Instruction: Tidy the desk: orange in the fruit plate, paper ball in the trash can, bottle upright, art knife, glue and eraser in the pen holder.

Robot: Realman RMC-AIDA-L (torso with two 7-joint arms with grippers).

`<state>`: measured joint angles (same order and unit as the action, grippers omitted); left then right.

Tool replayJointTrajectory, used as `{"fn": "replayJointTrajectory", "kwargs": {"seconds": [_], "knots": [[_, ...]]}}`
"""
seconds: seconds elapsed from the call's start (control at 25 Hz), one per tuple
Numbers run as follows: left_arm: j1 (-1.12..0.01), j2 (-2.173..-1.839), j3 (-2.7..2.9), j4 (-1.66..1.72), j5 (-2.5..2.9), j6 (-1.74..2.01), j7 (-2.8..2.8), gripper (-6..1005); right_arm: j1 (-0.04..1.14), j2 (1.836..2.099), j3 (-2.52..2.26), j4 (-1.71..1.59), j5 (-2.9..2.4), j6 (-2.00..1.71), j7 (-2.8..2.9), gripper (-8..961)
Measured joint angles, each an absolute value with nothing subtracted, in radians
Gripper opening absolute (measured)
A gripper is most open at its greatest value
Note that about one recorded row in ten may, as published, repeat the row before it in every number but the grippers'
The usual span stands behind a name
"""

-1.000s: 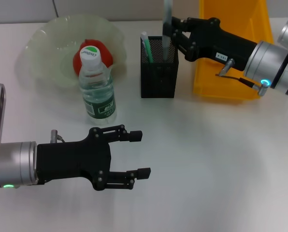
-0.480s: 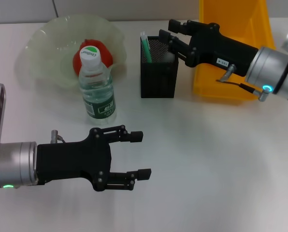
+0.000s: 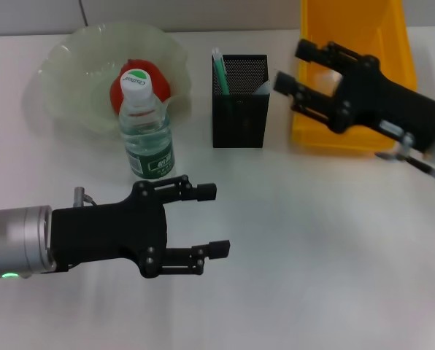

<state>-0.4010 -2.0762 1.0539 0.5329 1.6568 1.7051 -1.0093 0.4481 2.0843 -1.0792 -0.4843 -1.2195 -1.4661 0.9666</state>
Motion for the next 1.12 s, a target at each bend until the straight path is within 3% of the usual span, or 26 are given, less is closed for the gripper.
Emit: {"fn": "replayJointTrajectory", "kwargs": {"seconds": [0.32, 0.76, 1.12], "knots": [[-0.409, -2.075, 1.054, 0.533, 1.639, 1.716, -1.010, 802, 0.285, 2.082, -1.066, -0.567, -1.400, -1.668, 1.039, 740], [-0.397, -2.074, 1.057, 0.517, 1.645, 1.703, -0.989, 802, 0.240, 2.083, -1.065, -0.419, -1.536, -1.772, 0.787, 740], [-0.347, -2.068, 1.066, 0.495, 1.658, 1.703, -0.952, 802, 0.300, 2.087, -1.072, -0.297, -1.534, -1.763, 0.715, 740]]}}
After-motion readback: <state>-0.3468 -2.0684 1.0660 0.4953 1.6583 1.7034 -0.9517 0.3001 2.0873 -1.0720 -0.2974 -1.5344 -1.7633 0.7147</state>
